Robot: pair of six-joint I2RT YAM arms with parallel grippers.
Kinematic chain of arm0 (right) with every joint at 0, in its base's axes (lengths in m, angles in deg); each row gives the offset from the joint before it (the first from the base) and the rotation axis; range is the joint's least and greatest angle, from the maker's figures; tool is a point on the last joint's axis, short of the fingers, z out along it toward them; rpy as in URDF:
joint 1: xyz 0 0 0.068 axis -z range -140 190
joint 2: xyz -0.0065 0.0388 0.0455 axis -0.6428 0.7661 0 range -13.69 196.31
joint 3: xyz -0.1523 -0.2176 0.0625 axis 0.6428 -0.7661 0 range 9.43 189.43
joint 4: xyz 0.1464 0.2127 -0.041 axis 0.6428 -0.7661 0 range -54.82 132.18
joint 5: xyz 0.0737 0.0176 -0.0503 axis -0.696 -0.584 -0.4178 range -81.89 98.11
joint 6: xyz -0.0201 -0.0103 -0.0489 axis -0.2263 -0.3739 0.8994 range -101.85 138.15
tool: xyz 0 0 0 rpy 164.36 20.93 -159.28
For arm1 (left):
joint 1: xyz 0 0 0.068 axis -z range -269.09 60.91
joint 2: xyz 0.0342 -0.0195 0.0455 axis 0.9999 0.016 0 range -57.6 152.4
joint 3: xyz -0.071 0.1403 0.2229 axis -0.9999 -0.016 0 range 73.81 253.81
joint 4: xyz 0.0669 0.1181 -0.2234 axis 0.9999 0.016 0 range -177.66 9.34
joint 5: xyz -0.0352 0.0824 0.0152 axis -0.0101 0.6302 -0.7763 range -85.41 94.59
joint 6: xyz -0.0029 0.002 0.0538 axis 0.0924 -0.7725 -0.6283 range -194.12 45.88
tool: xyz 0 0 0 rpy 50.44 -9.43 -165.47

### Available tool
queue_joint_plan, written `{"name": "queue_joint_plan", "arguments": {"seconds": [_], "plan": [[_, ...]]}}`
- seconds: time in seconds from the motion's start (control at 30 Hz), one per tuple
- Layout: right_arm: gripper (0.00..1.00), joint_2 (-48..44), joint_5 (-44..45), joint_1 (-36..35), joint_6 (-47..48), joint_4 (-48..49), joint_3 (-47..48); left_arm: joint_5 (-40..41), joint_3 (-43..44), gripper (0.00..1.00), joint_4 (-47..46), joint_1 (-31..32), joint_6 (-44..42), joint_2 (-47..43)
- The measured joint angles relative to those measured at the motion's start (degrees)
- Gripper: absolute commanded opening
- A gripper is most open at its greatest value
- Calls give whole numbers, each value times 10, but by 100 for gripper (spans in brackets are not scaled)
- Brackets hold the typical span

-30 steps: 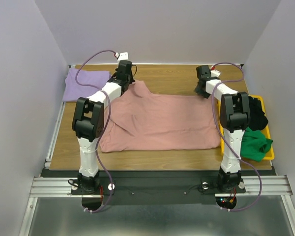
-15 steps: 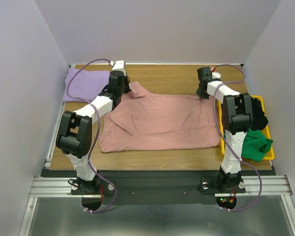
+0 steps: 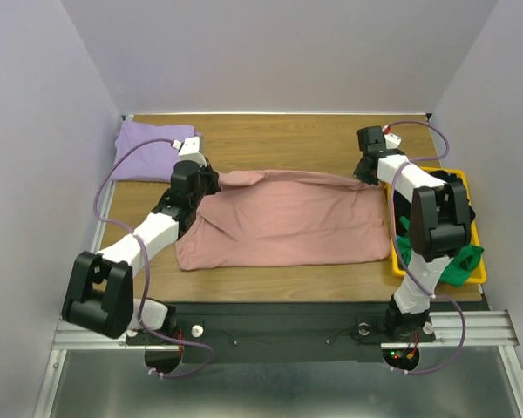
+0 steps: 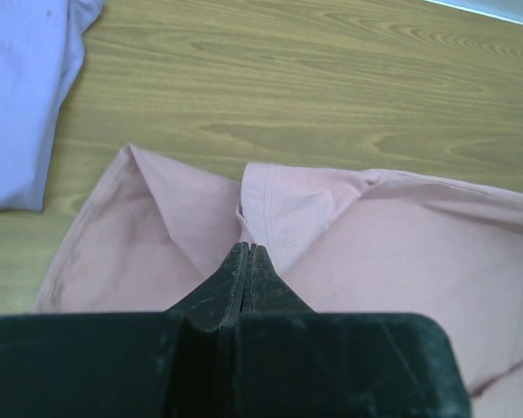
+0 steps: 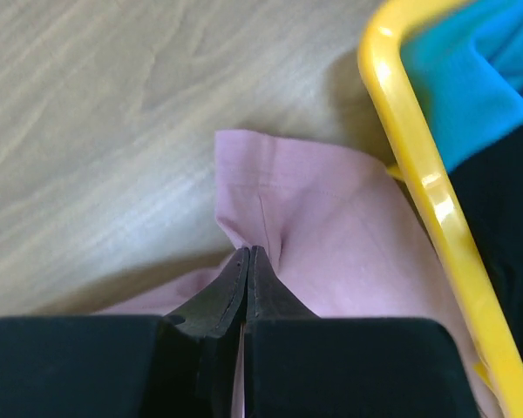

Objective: Fold and stack the t-shirts
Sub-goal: Fold the tshirt

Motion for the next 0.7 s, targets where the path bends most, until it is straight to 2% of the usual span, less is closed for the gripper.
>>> {"name": "queue_joint_plan", "arguments": {"seconds": [0.27, 0.47, 0.7], "plan": [[1, -96, -19, -3, -7, 14, -111, -10, -134, 0, -23, 3, 74, -141], [1, -146, -28, -3, -8, 17, -172, -3, -222, 0, 22, 4, 153, -227], [2, -170, -44, -3, -4, 17, -192, 45, -232, 0, 98, 4, 206, -341]]}}
